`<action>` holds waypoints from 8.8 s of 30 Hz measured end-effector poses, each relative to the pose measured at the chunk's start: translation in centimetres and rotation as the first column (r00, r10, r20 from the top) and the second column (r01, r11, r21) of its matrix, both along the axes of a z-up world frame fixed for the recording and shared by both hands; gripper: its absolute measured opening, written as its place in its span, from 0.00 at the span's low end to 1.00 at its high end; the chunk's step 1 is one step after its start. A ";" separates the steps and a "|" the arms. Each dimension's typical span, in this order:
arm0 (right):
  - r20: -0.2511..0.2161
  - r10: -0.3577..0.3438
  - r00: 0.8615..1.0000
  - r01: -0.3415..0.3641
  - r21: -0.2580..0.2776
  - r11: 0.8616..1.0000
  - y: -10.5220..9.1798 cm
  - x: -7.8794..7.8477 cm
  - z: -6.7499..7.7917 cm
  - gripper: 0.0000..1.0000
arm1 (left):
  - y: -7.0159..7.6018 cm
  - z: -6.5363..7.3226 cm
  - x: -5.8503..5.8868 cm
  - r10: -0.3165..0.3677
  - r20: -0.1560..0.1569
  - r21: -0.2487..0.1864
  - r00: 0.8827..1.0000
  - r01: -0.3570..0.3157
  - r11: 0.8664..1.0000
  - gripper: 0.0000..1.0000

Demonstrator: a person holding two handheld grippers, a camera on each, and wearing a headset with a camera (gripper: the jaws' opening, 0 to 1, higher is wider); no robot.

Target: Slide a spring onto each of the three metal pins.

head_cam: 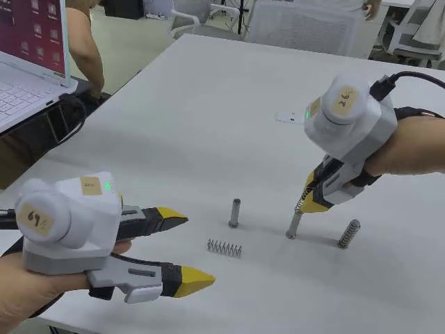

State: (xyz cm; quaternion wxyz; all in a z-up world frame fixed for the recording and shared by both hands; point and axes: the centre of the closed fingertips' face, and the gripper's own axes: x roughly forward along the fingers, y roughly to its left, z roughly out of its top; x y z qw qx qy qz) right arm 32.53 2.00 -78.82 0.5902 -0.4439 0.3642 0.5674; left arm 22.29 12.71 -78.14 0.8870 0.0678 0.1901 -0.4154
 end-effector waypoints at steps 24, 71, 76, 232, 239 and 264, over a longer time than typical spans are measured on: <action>-0.024 0.000 1.000 -0.001 -0.043 0.999 0.0 -0.2 -2.4 0.09 | 0.0 -0.2 0.2 -0.002 -0.002 0.000 1.000 0.002 1.000 0.52; -0.017 0.052 0.998 -0.052 0.003 0.999 3.5 -2.4 -3.2 0.23 | 0.0 -0.1 0.2 -0.006 0.004 0.003 1.000 0.006 1.000 0.52; -0.033 0.090 0.995 -0.090 0.004 0.996 5.0 -3.9 -3.4 0.21 | 0.1 -0.1 0.1 -0.003 0.007 0.004 1.000 0.003 1.000 0.52; -0.030 0.249 0.968 -0.244 0.107 0.964 7.6 -10.4 4.9 0.08 | -1.7 0.0 0.0 -0.097 0.028 0.043 0.995 0.096 0.994 0.39; -0.015 0.229 0.973 -0.226 0.092 0.970 7.4 -9.2 4.8 0.08 | -1.0 -0.1 0.3 -0.058 0.024 0.035 0.998 0.057 0.998 0.48; 0.074 0.157 0.985 -0.164 0.089 0.983 8.9 -3.3 5.3 0.08 | -0.6 -0.8 0.4 -0.013 0.013 0.021 1.000 0.013 1.000 0.69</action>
